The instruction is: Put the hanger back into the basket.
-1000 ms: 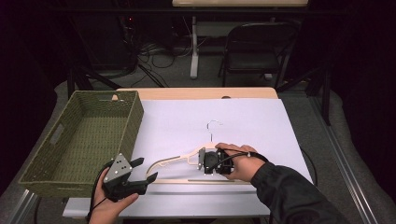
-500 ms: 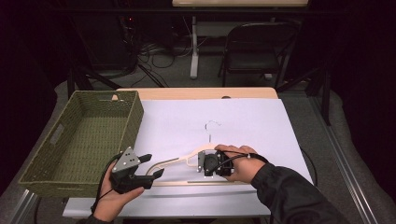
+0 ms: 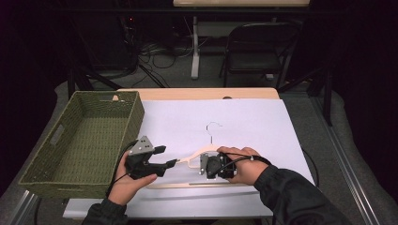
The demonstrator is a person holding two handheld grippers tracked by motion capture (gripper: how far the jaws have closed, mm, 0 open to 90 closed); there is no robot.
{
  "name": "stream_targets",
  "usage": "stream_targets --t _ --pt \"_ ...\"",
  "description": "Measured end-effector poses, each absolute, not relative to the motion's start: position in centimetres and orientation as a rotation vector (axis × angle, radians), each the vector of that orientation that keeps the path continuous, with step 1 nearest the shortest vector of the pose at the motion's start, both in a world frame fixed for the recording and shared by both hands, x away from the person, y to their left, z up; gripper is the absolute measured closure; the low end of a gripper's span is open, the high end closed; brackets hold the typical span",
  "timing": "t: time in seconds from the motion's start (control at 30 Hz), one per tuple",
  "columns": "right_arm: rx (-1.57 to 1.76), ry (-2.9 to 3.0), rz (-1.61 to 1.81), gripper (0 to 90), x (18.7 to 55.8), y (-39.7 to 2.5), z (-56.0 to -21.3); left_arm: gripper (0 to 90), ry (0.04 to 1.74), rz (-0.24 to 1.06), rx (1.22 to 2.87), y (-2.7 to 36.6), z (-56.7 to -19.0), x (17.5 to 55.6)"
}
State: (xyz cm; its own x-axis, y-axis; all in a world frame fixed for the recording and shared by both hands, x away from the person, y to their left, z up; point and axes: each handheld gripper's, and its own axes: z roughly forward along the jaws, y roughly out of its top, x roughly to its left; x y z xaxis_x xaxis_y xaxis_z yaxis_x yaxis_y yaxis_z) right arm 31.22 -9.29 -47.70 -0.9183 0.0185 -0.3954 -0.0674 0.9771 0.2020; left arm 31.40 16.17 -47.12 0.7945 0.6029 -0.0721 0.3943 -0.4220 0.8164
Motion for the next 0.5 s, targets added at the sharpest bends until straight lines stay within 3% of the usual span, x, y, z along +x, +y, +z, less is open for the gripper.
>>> stream_targets --t 0.5 --pt "-0.067 2.685 0.309 85.8 30.6 -9.2 -47.5 43.9 0.722 0.14 2.12 14.7 -48.1 33.5"
